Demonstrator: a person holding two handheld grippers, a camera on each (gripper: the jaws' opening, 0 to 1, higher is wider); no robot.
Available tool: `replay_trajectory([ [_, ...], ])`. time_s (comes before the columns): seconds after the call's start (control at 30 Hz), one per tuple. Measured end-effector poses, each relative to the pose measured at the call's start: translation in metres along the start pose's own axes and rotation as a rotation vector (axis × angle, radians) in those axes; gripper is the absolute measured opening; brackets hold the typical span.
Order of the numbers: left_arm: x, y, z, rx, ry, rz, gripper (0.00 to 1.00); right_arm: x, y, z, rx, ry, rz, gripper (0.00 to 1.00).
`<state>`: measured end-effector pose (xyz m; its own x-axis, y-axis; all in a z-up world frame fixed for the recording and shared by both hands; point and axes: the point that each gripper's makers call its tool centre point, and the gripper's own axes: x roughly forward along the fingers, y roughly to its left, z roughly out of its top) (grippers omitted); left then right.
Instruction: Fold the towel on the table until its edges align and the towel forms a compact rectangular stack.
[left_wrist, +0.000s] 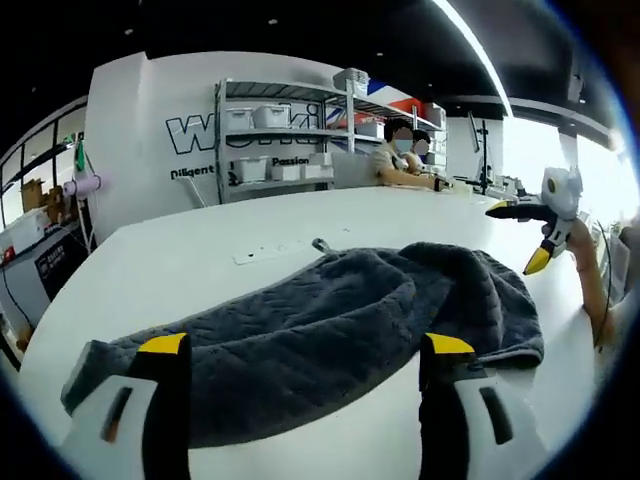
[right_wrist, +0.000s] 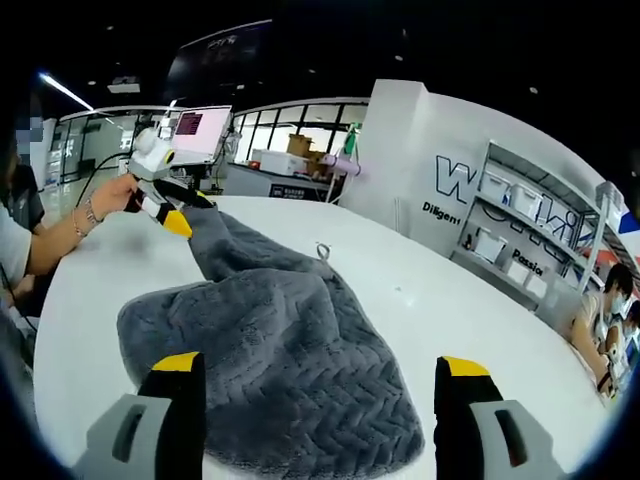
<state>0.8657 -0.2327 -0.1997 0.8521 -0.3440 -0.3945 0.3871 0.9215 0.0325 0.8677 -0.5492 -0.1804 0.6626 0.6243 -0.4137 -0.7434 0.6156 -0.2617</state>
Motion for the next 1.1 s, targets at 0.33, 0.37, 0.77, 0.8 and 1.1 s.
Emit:
replay_trajectory([
  [0.33, -0.011, 0.011, 0.008, -0.035, -0.050, 0.020, 0.99, 0.003, -0.004, -0.010, 0.020, 0.030, -0.003, 0.99],
  [0.37, -0.011, 0.012, 0.007, -0.029, -0.042, 0.022, 0.99, 0.003, -0.004, -0.011, 0.023, 0.030, -0.002, 0.99],
  [0.77, -0.019, 0.019, 0.013, -0.083, -0.084, 0.015, 0.97, -0.002, -0.013, -0.016, 0.090, 0.028, 0.008, 0.98],
  [0.8, -0.019, 0.019, 0.013, -0.082, -0.083, 0.014, 0.97, -0.004, -0.018, -0.018, 0.089, 0.032, -0.011, 0.98],
  [1.1, -0.016, 0.013, 0.009, -0.067, -0.064, 0.001, 0.97, -0.015, -0.041, -0.030, 0.138, 0.060, -0.080, 0.92],
])
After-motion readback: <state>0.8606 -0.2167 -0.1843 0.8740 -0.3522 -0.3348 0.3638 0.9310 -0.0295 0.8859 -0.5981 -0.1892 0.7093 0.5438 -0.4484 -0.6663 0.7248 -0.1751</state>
